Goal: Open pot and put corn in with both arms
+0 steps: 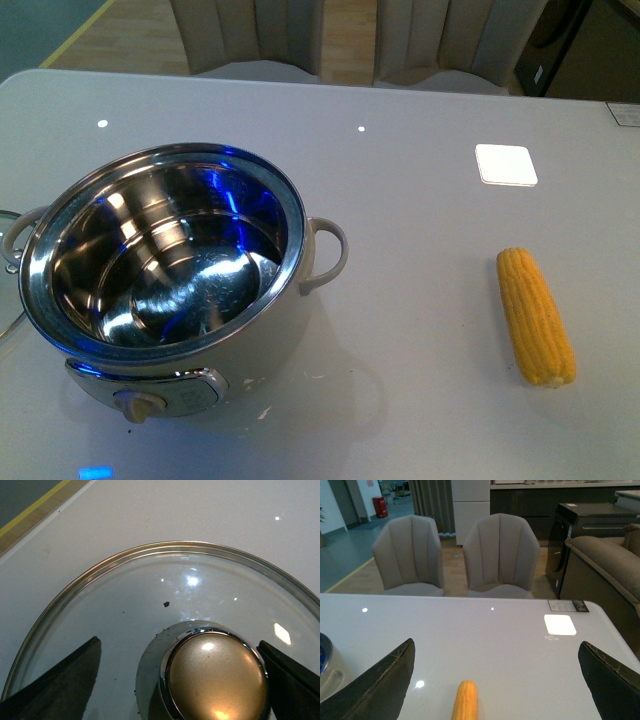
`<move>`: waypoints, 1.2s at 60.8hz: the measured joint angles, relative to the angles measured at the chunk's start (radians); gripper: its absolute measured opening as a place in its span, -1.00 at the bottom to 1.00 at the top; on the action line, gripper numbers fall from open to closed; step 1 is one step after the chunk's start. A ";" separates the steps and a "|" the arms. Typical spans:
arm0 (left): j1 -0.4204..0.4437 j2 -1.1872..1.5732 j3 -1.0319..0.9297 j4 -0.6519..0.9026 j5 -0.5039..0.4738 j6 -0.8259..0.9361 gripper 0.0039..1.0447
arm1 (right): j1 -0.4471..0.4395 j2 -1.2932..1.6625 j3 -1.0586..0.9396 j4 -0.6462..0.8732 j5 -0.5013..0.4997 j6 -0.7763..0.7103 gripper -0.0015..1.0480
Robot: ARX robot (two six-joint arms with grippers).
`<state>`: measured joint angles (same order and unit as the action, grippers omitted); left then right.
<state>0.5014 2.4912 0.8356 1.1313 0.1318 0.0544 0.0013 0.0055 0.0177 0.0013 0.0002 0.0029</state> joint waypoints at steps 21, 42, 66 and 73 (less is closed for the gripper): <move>0.017 -0.399 -0.132 -0.101 0.069 -0.047 0.87 | 0.000 0.000 0.000 0.000 0.000 0.000 0.83; 0.049 -0.947 -0.330 -0.247 0.315 -0.077 0.69 | 0.000 0.000 0.000 0.000 0.001 0.000 0.83; -0.196 -1.516 -0.686 -0.323 0.163 -0.065 -0.71 | 0.000 0.000 0.000 0.000 0.000 0.000 0.83; -0.249 -1.606 -0.725 -0.372 0.104 -0.064 -0.94 | 0.000 0.000 0.000 0.000 0.000 0.000 0.83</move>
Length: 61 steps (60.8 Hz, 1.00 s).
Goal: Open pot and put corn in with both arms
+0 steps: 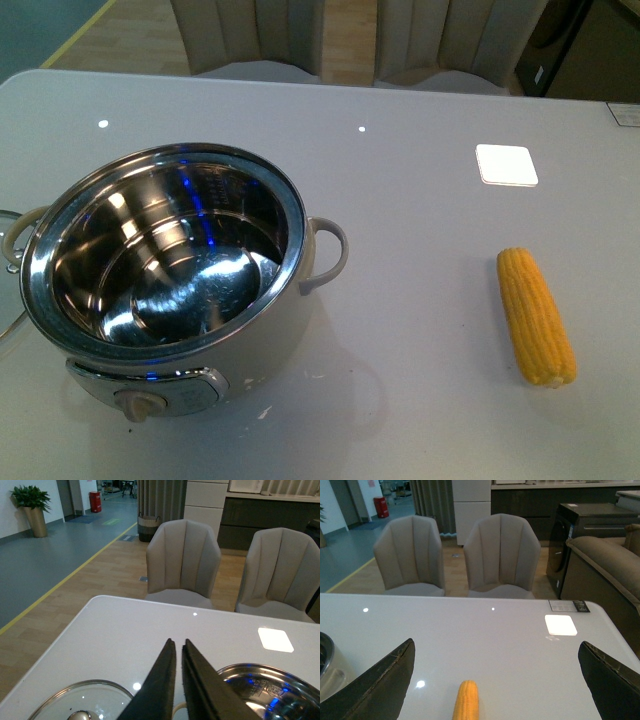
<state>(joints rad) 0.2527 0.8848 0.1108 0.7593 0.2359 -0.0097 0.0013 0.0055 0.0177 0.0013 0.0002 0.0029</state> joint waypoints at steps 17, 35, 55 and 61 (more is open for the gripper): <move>-0.108 -0.168 -0.088 -0.068 -0.100 0.001 -0.94 | 0.000 0.000 0.000 0.000 0.000 0.000 0.83; -0.247 -0.381 -0.098 -0.262 -0.227 0.003 -0.94 | 0.000 0.000 0.000 0.000 0.000 0.000 0.83; -0.250 -0.586 -0.098 -0.461 -0.237 0.003 -0.94 | 0.000 0.000 0.000 0.000 0.000 0.000 0.83; -0.250 -0.620 -0.098 -0.494 -0.236 0.003 -0.94 | 0.000 0.000 0.000 0.000 0.000 0.000 0.83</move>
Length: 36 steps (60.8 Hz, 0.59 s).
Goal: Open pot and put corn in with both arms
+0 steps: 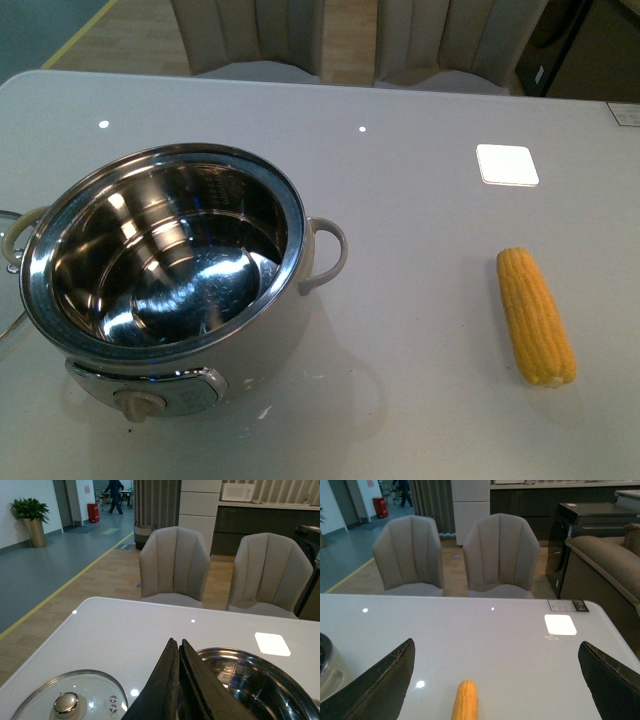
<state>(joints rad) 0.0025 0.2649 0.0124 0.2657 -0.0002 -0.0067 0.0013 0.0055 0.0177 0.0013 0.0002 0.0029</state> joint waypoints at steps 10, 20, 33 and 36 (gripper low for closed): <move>0.000 -0.058 0.000 -0.058 0.000 0.000 -0.94 | 0.000 0.000 0.000 0.000 0.000 0.000 0.83; 0.000 -0.193 0.000 -0.229 0.000 0.001 -0.94 | 0.000 0.000 0.000 0.000 0.001 0.000 0.83; 0.000 -0.258 0.000 -0.264 0.000 0.001 -0.94 | 0.000 0.000 0.000 0.000 0.000 0.000 0.83; 0.000 -0.258 0.000 -0.264 0.000 0.001 -0.94 | 0.000 0.000 0.000 0.000 0.000 0.000 0.83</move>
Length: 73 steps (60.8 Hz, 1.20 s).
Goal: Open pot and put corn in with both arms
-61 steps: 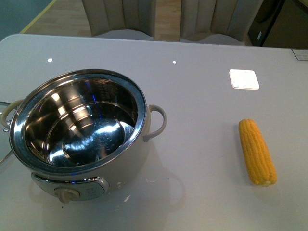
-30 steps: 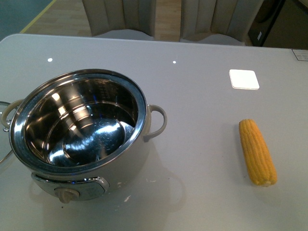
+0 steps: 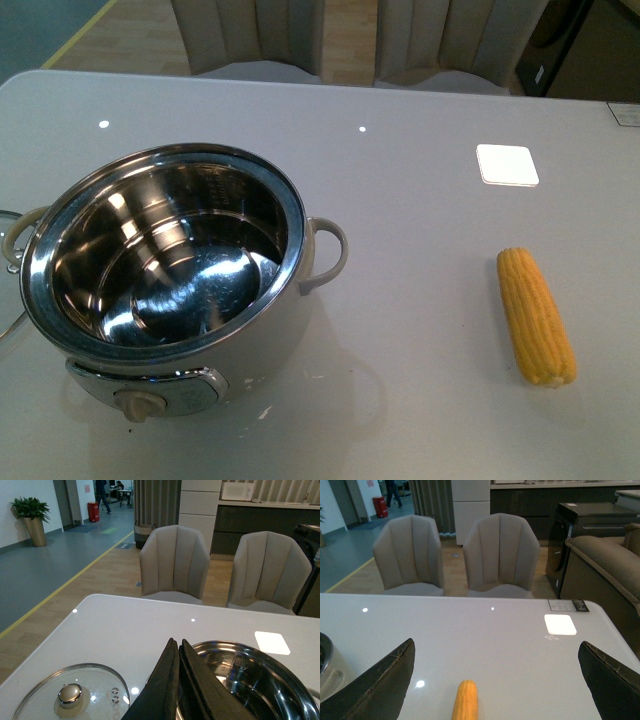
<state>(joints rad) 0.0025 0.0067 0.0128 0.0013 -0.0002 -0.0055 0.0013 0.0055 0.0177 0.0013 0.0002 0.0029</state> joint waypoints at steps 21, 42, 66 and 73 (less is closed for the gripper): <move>0.000 0.000 0.000 0.000 0.000 0.000 0.22 | 0.000 0.000 0.000 0.000 0.000 0.000 0.83; 0.000 0.000 0.000 0.000 0.000 0.001 0.87 | 0.000 0.000 0.000 0.000 0.000 0.000 0.83; 0.000 -0.001 0.000 -0.001 0.000 0.001 0.87 | 0.065 0.809 0.211 -0.221 0.026 0.214 0.83; 0.000 -0.001 0.000 -0.001 0.000 0.001 0.87 | 0.093 1.149 0.220 0.066 0.004 0.173 0.83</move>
<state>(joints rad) 0.0025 0.0055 0.0128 0.0002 -0.0002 -0.0044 0.0944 1.1549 0.2375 0.0677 0.0040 0.1757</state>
